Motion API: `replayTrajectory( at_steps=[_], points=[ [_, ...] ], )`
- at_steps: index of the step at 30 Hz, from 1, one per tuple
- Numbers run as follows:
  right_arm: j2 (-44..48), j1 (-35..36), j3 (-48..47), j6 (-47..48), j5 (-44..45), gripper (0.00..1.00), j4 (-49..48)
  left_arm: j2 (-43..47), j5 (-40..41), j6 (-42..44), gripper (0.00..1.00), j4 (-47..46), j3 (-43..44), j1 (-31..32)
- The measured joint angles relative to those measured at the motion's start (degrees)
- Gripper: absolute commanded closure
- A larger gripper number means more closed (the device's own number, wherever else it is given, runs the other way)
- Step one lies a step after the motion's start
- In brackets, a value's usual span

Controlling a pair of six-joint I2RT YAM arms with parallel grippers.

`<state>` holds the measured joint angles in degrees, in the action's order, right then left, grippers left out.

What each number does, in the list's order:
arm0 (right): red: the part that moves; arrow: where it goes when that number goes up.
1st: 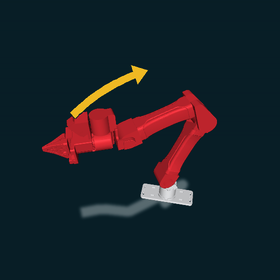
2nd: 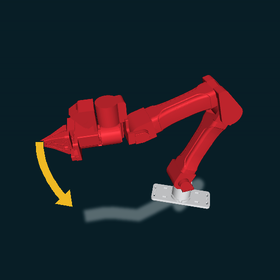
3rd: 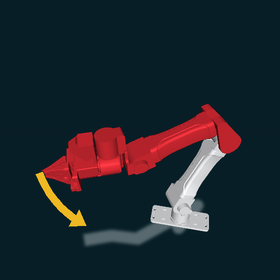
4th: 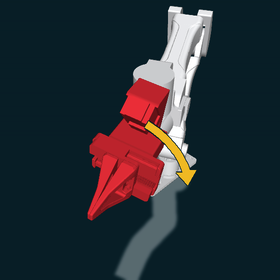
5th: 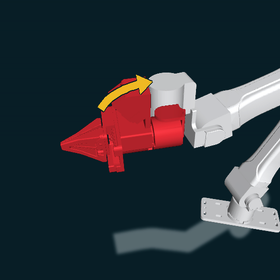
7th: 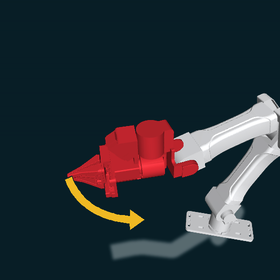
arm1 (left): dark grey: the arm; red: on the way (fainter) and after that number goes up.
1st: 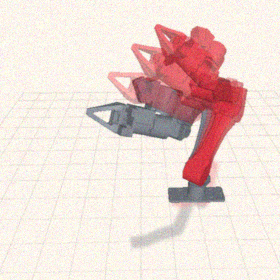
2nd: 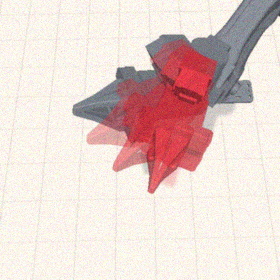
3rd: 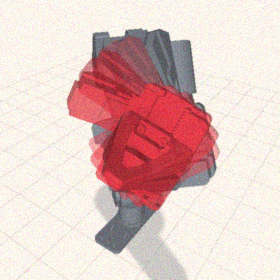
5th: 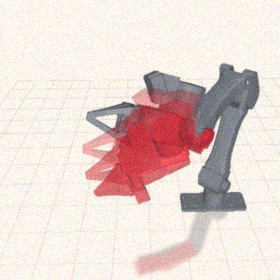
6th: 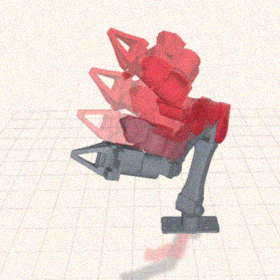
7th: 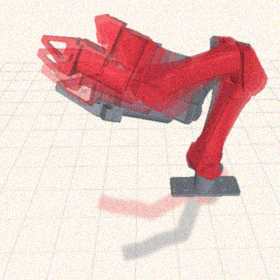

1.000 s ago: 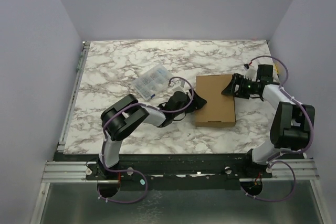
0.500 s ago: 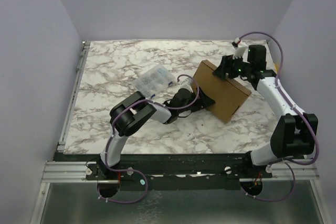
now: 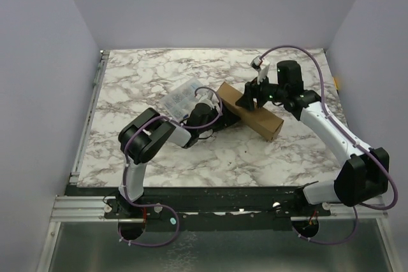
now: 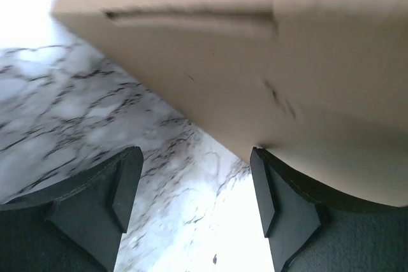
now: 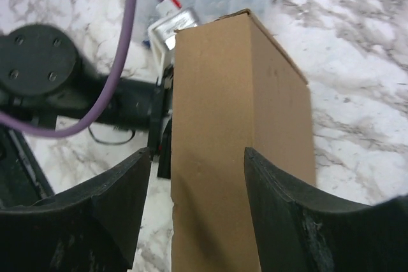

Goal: Fold the paper box
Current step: Adjust the paper box at the center of the board.

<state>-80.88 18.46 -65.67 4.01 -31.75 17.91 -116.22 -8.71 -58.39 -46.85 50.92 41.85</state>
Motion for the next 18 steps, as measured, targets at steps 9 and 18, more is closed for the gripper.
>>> replayTrajectory(
  at_steps=[9,18],
  points=[
    [5.77,1.70,2.80,3.43,-2.99,0.35,8.20,10.58,-0.04,1.53,0.23,1.22,-12.31,-2.56],
    [5.99,1.75,4.15,15.13,-8.39,0.39,12.79,34.32,2.12,8.24,0.19,17.79,-20.17,-3.80]
  ],
)
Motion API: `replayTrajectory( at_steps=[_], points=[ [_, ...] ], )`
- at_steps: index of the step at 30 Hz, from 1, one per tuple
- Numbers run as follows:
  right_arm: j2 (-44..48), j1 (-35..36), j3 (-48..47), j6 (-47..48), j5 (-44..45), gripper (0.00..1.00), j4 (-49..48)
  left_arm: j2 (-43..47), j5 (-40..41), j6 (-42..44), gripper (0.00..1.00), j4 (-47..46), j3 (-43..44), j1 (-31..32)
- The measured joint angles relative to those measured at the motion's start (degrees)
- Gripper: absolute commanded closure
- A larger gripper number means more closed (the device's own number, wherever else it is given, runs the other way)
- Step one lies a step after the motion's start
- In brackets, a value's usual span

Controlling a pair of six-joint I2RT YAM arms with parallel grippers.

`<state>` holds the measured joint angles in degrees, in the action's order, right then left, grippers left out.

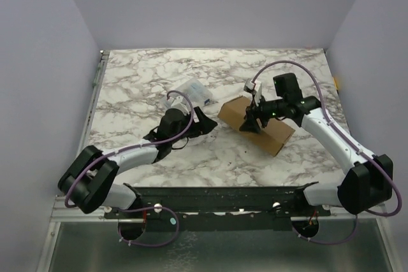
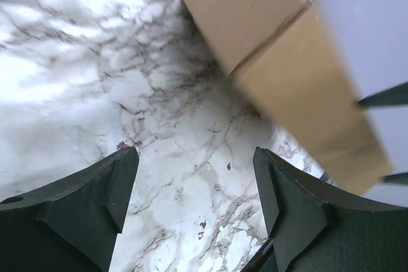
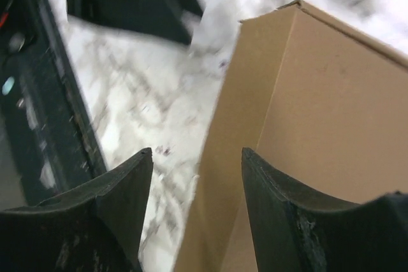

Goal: Fold the paper box
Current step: Adjust the paper box at the center of the board, then reset both arms

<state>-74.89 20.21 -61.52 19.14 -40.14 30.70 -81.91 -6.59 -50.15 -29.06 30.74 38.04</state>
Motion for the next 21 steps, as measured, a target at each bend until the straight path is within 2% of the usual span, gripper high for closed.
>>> replayTrajectory(
  at_steps=[3,6,9,11,12,13,15,19,21],
  points=[
    [-2.91,-0.02,0.48,7.41,-6.34,0.39,8.48,6.43,1.16,2.71,0.19,4.66,0.04,-1.44],
    [-8.50,0.00,0.00,15.63,-12.35,0.38,18.40,8.74,1.79,4.44,0.19,8.11,0.13,-2.38],
    [-9.46,0.04,-1.38,18.47,-13.73,0.35,23.02,9.35,1.79,5.86,0.19,11.37,0.15,-2.40],
    [-7.08,0.17,-3.08,18.03,-11.69,0.31,22.29,10.45,1.79,7.96,0.17,14.19,0.70,-2.40],
    [-5.18,0.07,-3.82,17.57,-9.79,0.26,21.14,11.47,1.79,9.51,0.12,16.13,1.64,-2.40],
    [-2.86,-0.35,-4.46,16.81,-7.85,0.19,19.67,12.39,1.86,11.08,0.05,17.64,2.80,-2.40],
    [1.99,-3.19,-5.40,14.69,-5.38,0.01,16.46,14.43,2.14,15.04,0.01,21.14,6.60,-2.47],
    [10.62,-14.16,-5.25,7.10,1.73,0.00,6.91,19.02,1.44,22.38,0.01,25.09,18.12,-5.44],
    [14.36,-16.28,-4.52,2.21,7.69,0.00,2.80,20.57,0.13,24.35,0.01,25.11,22.73,-8.79]
  ],
)
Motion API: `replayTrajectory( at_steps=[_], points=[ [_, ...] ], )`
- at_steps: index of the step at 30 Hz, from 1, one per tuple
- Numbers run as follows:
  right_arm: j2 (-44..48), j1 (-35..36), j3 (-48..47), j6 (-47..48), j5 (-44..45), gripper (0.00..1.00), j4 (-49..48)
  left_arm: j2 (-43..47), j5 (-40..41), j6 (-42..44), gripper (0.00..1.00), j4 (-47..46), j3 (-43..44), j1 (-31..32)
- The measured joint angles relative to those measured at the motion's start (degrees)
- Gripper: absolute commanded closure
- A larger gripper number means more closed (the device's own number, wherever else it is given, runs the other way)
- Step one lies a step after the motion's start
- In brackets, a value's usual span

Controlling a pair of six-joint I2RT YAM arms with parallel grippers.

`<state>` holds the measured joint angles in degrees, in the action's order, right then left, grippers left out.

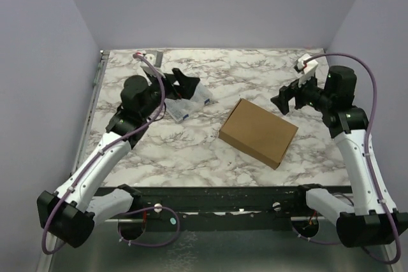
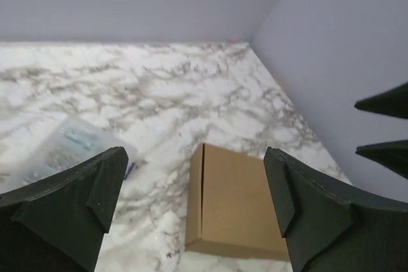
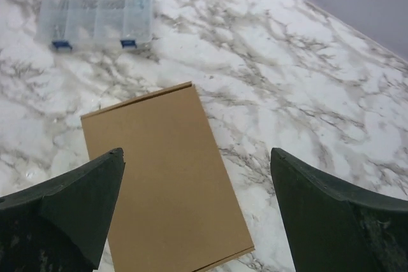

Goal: Fold the paper box
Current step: Reset both arms

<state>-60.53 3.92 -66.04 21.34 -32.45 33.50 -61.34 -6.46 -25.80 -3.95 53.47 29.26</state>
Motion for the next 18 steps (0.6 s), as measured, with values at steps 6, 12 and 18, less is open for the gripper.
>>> replayTrajectory(
  at_steps=[6,12,18],
  points=[
    [5.42,-4.42,-1.14,-11.23,11.54,0.00,-3.58,-0.15,-3.76,1.20,0.01,5.42,10.08,-7.67],
    [8.55,-9.03,-6.08,-14.36,12.72,0.00,-3.39,-0.11,-7.17,0.55,0.01,10.69,12.94,-7.87],
    [11.61,-11.74,-6.58,-20.79,10.51,0.00,-3.43,1.88,-8.00,-0.28,0.01,13.07,12.59,-7.89]
  ],
)
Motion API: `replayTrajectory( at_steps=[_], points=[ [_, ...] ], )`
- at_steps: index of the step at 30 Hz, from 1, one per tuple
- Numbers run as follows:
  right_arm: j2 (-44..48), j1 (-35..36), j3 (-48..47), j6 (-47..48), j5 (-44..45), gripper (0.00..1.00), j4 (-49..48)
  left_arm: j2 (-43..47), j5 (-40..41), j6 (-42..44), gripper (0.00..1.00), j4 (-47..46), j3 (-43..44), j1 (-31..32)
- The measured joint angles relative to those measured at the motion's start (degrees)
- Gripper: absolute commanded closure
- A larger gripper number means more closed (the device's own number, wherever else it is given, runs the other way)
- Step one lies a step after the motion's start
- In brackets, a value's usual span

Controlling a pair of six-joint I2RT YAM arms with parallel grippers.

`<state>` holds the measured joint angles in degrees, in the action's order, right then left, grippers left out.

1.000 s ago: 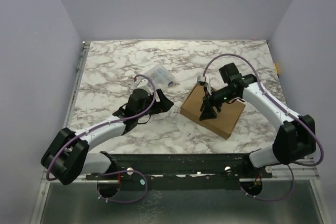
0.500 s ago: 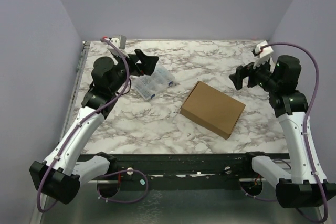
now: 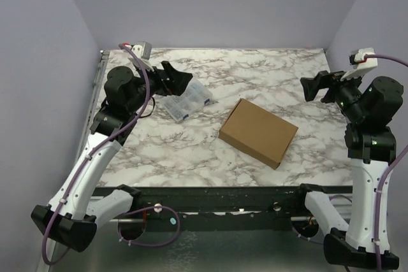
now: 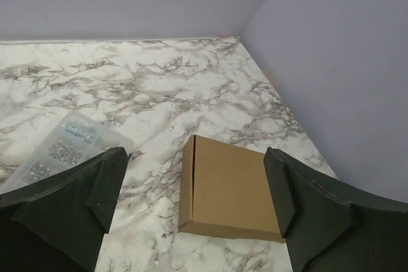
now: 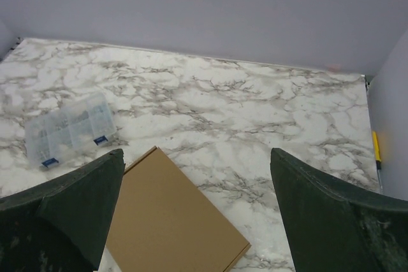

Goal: Fold the paper box
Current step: Reset both arms

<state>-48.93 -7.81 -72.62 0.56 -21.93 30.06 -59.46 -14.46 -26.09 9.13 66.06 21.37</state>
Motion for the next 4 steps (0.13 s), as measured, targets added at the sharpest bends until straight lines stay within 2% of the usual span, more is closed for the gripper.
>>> replayTrajectory(
  at_steps=[4],
  points=[
    [0.52,-0.17,0.11,-2.34,-0.22,0.00,-0.02,1.68,-0.04,-0.26,0.01,0.17,-1.03,0.00]
  ],
)
